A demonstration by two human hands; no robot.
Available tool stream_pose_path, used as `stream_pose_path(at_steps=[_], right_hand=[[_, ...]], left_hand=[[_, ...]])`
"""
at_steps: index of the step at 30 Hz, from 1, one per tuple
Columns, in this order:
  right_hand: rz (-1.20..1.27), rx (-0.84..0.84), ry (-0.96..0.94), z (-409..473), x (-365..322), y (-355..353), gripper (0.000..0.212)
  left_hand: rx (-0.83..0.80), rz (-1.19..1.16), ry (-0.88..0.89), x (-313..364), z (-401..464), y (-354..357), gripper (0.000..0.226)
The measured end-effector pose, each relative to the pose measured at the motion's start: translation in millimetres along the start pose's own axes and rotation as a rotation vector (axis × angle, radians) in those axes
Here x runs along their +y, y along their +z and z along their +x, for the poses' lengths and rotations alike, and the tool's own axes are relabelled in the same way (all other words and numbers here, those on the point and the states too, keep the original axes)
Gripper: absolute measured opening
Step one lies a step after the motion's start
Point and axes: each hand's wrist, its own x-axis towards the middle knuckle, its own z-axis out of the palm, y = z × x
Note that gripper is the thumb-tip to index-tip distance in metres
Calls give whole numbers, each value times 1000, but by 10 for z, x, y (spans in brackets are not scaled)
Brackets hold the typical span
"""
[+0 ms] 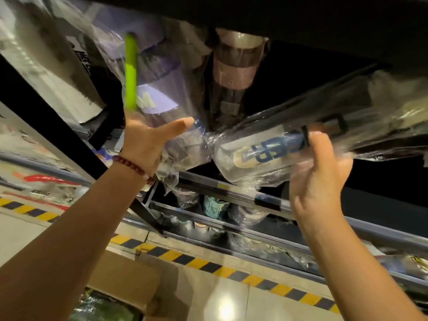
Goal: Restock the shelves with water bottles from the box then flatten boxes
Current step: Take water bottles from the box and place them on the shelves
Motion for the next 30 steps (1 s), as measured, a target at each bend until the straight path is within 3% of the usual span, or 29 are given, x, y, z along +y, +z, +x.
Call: stream_pose_path(at_steps=[2,4,6,11,13,18,22,25,30], right_hand=[[-93,-40,-88,1,33,50,34],[-229,-82,-194,3,74,120,43],[-342,-128,-255,18,133,130,46],[-657,-210,-294,41,287,137,25],[-804,-256,-301,49,305,197,36],[-1055,-408,-325,18,336,364,44],[-1044,-396,-274,2,371,345,52],[-1038,-434,-177,-7,367,250,54],[-1249,-456,-149,-58,441,53,66]], left_hand=[[12,-5,62,-25,42,4,53],[20,-65,80,-38,113,0,98],[-15,-103,127,-79,226,-17,114],[-143,4,194,-191,378,-129,110],[-173,52,165,-264,359,-135,113],[-189,65,233,-343,239,-115,84],[-231,130,234,-351,282,-191,111],[-264,207,314,-384,242,-207,112],[-95,456,338,-518,218,-256,86]])
